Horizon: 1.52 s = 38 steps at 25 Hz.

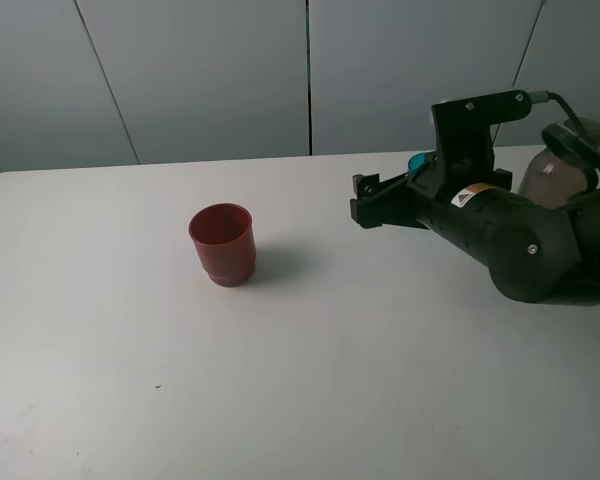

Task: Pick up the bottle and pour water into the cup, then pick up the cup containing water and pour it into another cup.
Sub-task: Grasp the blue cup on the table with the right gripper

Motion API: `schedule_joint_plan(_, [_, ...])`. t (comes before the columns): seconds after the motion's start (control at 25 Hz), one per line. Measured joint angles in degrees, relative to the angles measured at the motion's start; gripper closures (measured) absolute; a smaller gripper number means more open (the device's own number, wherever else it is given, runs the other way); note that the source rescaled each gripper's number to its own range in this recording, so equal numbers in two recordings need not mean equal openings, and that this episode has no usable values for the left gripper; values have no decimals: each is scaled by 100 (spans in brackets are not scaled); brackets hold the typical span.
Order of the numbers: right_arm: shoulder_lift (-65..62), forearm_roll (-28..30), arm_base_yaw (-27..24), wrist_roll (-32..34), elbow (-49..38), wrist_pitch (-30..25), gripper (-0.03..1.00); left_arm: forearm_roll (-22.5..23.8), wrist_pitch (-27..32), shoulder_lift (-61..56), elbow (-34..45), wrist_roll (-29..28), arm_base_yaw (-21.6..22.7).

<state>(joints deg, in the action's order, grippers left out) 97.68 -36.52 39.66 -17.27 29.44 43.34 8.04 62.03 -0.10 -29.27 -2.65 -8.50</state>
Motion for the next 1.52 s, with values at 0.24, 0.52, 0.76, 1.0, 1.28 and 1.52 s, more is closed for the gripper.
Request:
schedule_joint_plan(0.24, [700,-492,16,19,2,598,-3,0,0,0,0,0,0])
schedule_joint_plan(0.52, [1216,-739,16,507,410,704,-3,0,0,0,0,0,0])
schedule_joint_plan(0.76, [1583,-1127,16,558,726,828,-3,0,0,0,0,0,0])
schedule_joint_plan(1.0, [1921,-1357,16,582,880,1039,-3,0,0,0,0,0,0])
schedule_joint_plan(1.28, [2389,-1533,16,569,1180,1308,-3,0,0,0,0,0,0])
schedule_joint_plan(1.52, [2557,-1659,-96,569,1346,1383,-3,0,0,0,0,0,0])
